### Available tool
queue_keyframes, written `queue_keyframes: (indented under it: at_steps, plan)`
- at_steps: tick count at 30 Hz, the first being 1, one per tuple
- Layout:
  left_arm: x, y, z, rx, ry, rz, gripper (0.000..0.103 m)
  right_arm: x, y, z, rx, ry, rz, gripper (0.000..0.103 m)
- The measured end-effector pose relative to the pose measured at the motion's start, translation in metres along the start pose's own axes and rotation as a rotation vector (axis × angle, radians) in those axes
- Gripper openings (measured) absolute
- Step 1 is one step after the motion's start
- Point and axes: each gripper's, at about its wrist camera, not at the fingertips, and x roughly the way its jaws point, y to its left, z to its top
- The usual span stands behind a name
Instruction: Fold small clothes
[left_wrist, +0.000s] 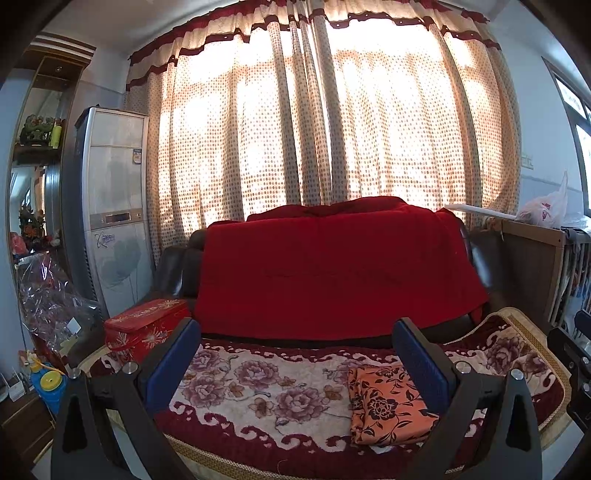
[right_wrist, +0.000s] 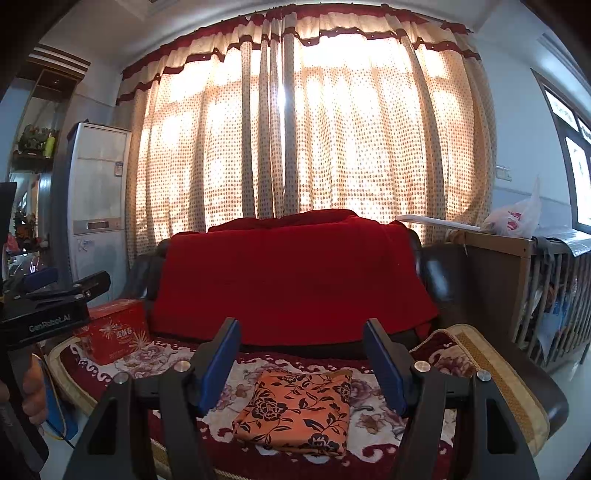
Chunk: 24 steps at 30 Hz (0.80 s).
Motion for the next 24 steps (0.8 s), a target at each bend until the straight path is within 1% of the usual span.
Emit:
queue_keyframes:
  at_steps: [15, 24]
  plan:
    - [-0.021, 0.001, 0.011, 0.005, -0.049, -0.014, 0.103, -0.007, -0.004, 0.005, 0.012, -0.021, -0.007, 0.072]
    - [-0.026, 0.004, 0.015, 0.0, -0.058, -0.023, 0.103, -0.012, 0.001, 0.009, 0.006, -0.038, 0.0, 0.072]
